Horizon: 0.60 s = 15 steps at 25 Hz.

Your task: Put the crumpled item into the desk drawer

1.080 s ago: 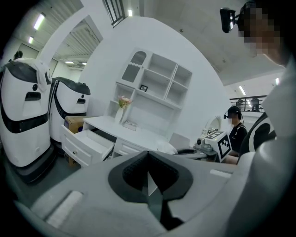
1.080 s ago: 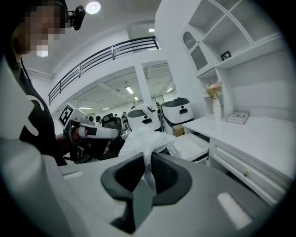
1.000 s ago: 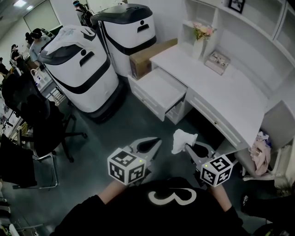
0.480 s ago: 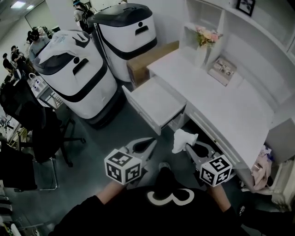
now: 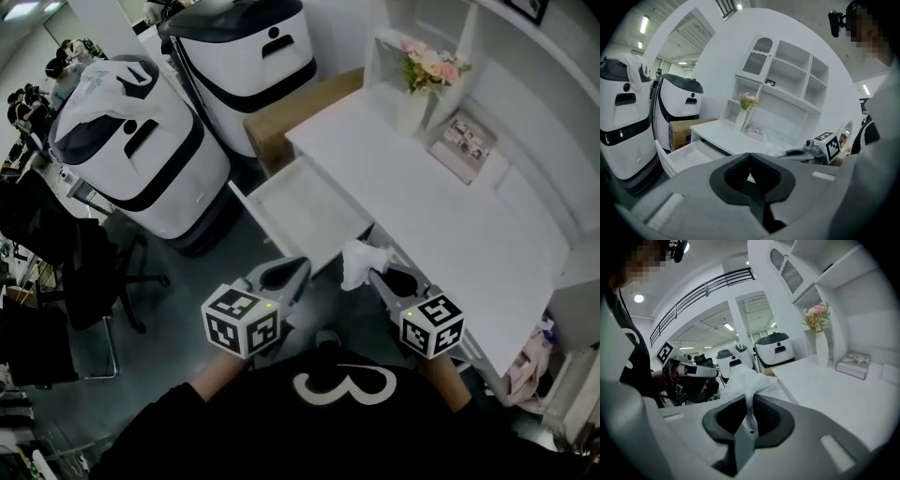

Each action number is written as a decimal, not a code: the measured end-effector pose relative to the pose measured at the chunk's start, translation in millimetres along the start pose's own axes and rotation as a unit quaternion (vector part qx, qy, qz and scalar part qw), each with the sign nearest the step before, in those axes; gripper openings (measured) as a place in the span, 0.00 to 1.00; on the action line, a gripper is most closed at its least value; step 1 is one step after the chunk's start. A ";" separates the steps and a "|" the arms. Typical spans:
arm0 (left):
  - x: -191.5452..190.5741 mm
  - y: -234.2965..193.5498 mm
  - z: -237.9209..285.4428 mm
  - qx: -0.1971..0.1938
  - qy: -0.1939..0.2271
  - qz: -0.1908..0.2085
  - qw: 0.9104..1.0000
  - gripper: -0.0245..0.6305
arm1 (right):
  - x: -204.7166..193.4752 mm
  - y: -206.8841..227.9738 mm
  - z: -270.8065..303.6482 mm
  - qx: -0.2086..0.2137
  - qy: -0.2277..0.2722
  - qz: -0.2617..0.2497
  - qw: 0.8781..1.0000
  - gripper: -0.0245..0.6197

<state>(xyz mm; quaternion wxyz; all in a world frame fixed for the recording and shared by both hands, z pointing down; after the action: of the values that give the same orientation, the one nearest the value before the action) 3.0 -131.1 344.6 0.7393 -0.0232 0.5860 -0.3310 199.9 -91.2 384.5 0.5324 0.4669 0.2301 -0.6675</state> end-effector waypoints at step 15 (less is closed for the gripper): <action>17.5 -88.5 1.8 0.049 0.011 -0.034 0.998 0.05 | 31.7 -3.7 116.2 0.047 -0.056 -0.073 0.995 0.11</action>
<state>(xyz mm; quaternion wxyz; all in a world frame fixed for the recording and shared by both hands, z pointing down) -34.6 -209.8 367.6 0.7216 -0.0035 0.5760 -0.3841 152.6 -199.1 409.5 0.4715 0.4357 0.2017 -0.7397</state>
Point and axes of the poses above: the fingertips, and each gripper's own axes: z forward along the fingers, y to its right, x out of its top, the point moved 6 cm from there along -z, backward along the fingers, and after that the axes turned 13 degrees about -x, right-handed, at the moved point
